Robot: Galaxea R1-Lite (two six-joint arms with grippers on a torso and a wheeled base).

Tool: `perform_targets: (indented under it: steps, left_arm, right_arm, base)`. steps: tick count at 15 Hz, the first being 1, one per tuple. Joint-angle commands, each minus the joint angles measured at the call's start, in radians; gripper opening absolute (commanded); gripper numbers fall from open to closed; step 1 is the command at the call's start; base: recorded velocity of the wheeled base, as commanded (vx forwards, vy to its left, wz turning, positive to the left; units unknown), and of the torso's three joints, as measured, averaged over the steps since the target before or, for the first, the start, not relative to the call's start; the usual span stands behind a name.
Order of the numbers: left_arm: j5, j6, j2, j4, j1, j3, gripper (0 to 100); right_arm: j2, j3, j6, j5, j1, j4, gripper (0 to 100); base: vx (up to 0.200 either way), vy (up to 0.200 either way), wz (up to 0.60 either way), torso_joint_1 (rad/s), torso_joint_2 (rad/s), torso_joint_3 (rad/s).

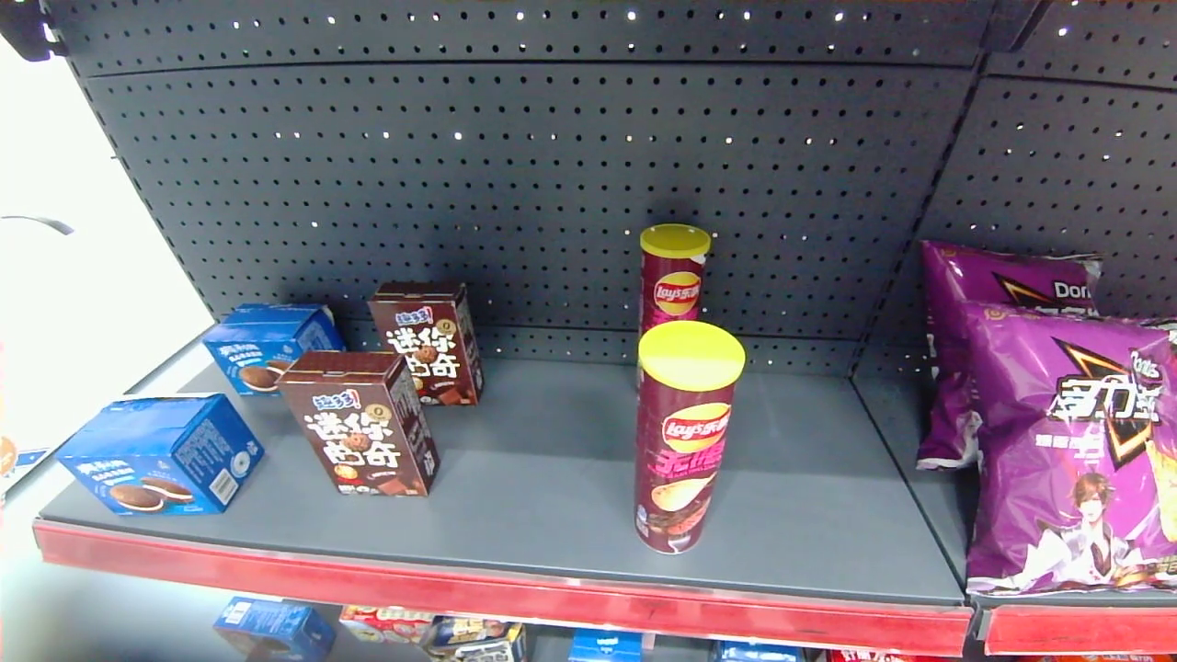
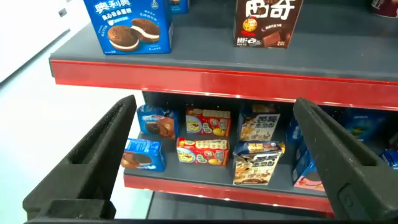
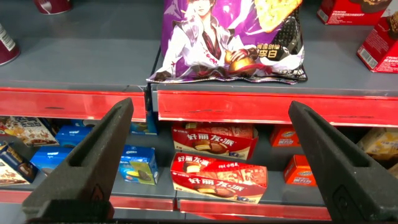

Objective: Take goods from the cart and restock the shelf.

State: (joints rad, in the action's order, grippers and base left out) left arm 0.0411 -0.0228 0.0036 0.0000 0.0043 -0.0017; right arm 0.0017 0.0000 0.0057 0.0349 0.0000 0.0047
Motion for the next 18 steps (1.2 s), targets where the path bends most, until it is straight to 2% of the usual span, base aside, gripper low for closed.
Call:
perform_targets:
  steps: [1,13,14,15,16,17,18]
  left_arm:
    - [0.000,0.000,-0.002,0.000,0.000,0.000,100]
    - [0.000,0.000,-0.002,0.000,0.000,0.000,100]
    - [0.002,-0.002,-0.002,0.000,0.000,0.000,100]
    - [0.000,0.000,-0.002,0.000,0.000,0.000,100]
    - [0.000,0.000,-0.002,0.000,0.000,0.000,100]
    - [0.000,0.000,-0.002,0.000,0.000,0.000,100]
    - [0.000,0.000,-0.002,0.000,0.000,0.000,100]
  right_arm:
    - [0.001,0.000,0.000,0.000,0.000,0.000,100]
    - [0.001,0.000,-0.001,-0.004,0.000,0.000,100]
    - [-0.002,-0.012,-0.004,-0.075,0.002,-0.006,100]
    - [0.075,-0.135,-0.004,-0.182,0.020,-0.018,100]
    - [0.075,-0.135,-0.004,-0.182,0.020,-0.018,100]
    - [0.363,-0.282,-0.023,-0.219,0.038,-0.066,100]
    - [0.386,-0.313,-0.023,-0.227,0.041,-0.068,100]
  base:
    - [0.000,0.000,0.00,0.000,0.00,0.000]
    - [0.000,0.000,0.00,0.000,0.00,0.000]
    - [0.000,0.000,0.00,0.000,0.00,0.000]
    - [0.000,0.000,0.00,0.000,0.00,0.000]
    - [0.000,0.000,0.00,0.000,0.00,0.000]
    - [0.000,0.000,0.00,0.000,0.00,0.000]
    - [0.000,0.000,0.00,0.000,0.00,0.000]
